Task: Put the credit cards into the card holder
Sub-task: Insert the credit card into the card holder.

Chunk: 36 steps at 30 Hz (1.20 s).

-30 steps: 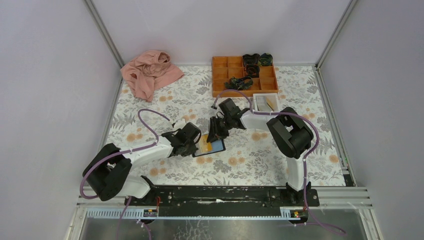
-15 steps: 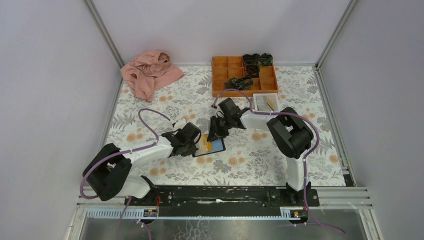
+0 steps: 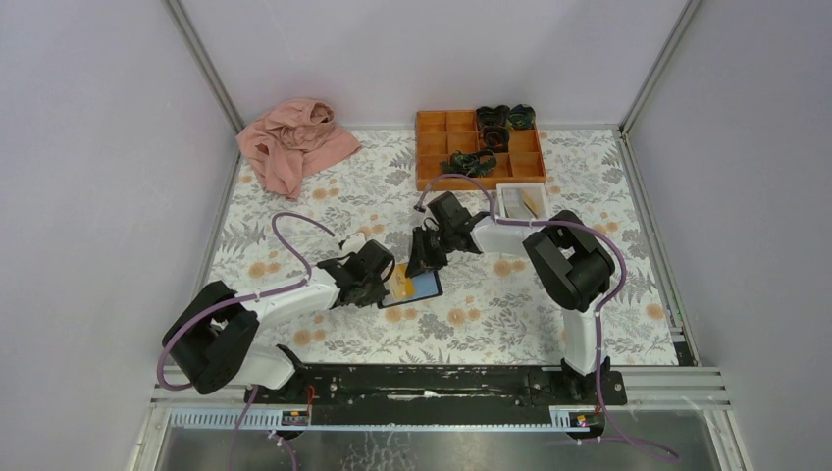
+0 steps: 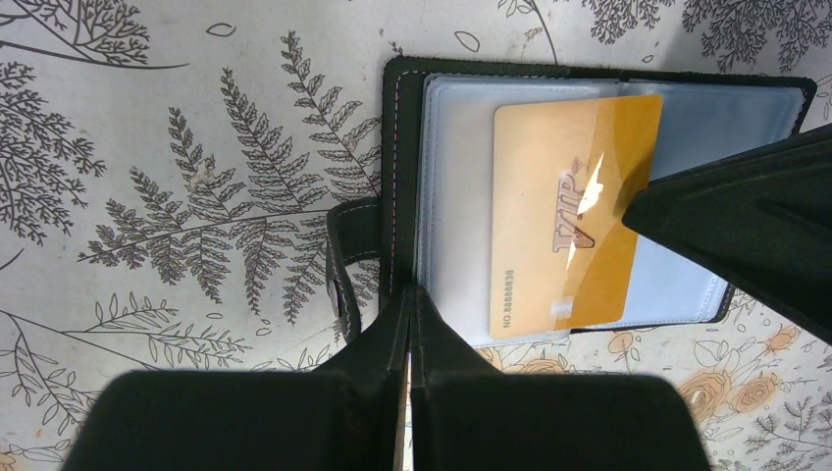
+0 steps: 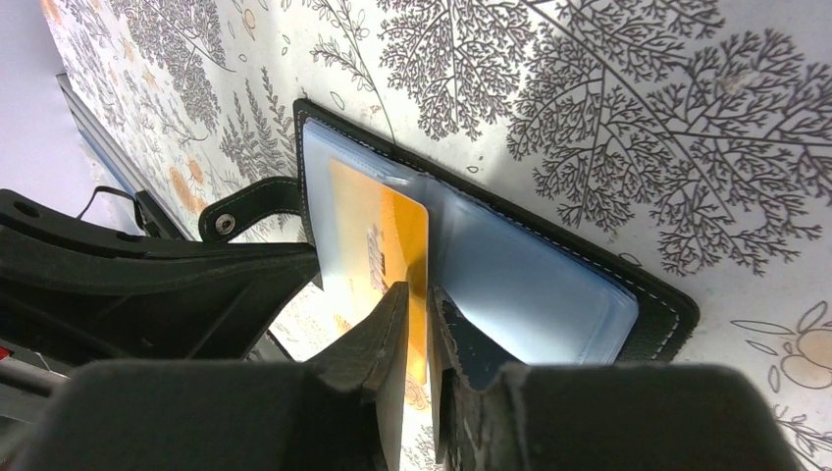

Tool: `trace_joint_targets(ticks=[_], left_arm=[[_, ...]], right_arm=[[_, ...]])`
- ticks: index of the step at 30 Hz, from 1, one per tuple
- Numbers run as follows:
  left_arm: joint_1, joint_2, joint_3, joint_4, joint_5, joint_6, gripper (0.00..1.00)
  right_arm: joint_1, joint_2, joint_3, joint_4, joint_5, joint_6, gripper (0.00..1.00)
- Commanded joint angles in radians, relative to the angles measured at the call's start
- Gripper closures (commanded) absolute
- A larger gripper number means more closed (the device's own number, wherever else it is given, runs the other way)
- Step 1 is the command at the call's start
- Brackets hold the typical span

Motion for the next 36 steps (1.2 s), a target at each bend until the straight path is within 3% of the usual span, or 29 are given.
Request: trace_joint_targets(ticks=[1,25,36], left_arm=[[0.006,0.054,-0.037,0.041,0.024,0.014,1.00],[0.006,0.043,-0.036,0.047,0.033,0.023,1.00],[0.008,-0.020,-0.034,0.009,0.009,0.023,1.00]], right_arm=[[0.025,-0.036,0.026,0.033,0.002,0.014,0.81],[0.089,-0.005,0.068,0.025,0.024,0.038,0.80],[0.091,-0.048,0.109,-0.094,0.104,-0.027,0.65]])
